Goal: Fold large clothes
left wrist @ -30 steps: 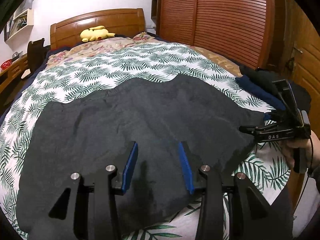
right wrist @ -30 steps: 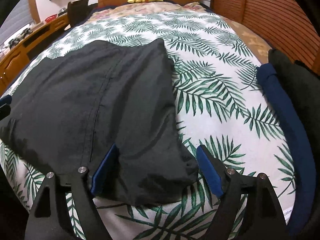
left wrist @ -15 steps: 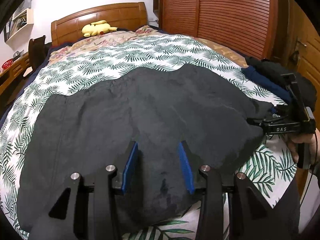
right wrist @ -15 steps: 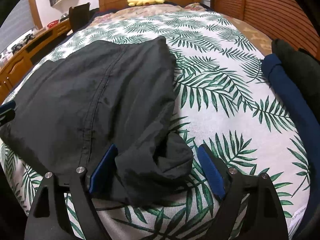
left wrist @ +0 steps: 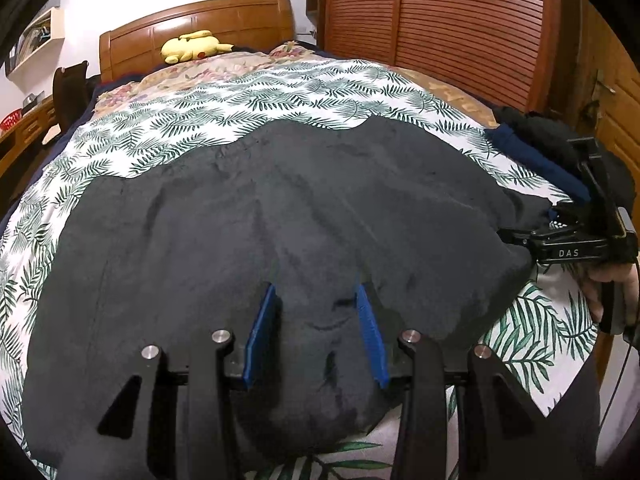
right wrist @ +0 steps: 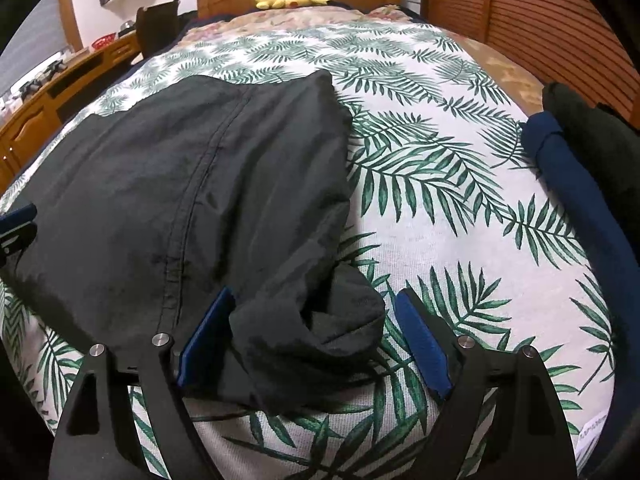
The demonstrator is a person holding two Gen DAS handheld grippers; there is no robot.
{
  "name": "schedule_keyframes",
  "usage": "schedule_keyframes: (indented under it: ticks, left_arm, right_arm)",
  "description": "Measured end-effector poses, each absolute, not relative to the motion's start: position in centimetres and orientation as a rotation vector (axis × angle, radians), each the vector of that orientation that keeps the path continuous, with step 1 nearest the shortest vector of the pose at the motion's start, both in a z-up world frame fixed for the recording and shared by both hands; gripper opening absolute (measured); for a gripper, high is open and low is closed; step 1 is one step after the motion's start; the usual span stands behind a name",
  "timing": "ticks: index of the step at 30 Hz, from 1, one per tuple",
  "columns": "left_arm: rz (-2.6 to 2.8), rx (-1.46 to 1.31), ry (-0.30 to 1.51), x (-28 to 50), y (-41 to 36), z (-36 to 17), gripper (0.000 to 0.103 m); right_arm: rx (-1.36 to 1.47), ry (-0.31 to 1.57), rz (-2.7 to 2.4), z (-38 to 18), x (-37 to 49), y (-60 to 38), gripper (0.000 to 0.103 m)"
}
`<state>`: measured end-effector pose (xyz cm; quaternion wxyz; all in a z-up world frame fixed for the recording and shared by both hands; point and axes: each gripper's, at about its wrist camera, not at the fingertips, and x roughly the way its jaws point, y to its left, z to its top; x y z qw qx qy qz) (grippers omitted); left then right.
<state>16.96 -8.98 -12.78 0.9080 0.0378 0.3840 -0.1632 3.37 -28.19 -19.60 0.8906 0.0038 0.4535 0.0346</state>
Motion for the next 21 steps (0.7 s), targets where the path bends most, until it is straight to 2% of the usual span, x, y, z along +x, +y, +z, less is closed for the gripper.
schedule_keyframes:
  ticks: [2, 3, 5, 7, 9, 12, 21]
  left_arm:
    - [-0.331, 0.073, 0.783, 16.8, -8.5, -12.4, 0.041]
    - [-0.327, 0.072, 0.775, 16.6, -8.3, -12.2, 0.041]
    - [-0.322, 0.063, 0.757, 16.2, -7.4, -11.5, 0.041]
    - [-0.316, 0.050, 0.738, 15.7, -6.3, -10.9, 0.041]
    - [-0.302, 0.043, 0.720, 15.1, -5.1, -10.4, 0.041]
    - [-0.283, 0.027, 0.701, 14.3, -3.1, -9.8, 0.041]
    - [-0.214, -0.023, 0.659, 11.8, 2.8, -8.7, 0.041]
  right_arm:
    - [0.026, 0.957, 0.087, -19.4, 3.4, -28.0, 0.072]
    - [0.038, 0.965, 0.102, -19.4, 3.5, -27.9, 0.062]
    - [0.042, 0.978, 0.110, -19.2, 3.5, -27.6, 0.054]
    - [0.075, 0.989, 0.148, -18.9, 3.6, -27.5, 0.029]
    - [0.073, 0.981, 0.150, -18.2, 3.6, -27.2, 0.021]
    - [0.050, 0.933, 0.139, -16.6, 3.5, -26.3, 0.016]
    - [0.015, 0.794, 0.189, -10.4, 4.4, -21.1, 0.015]
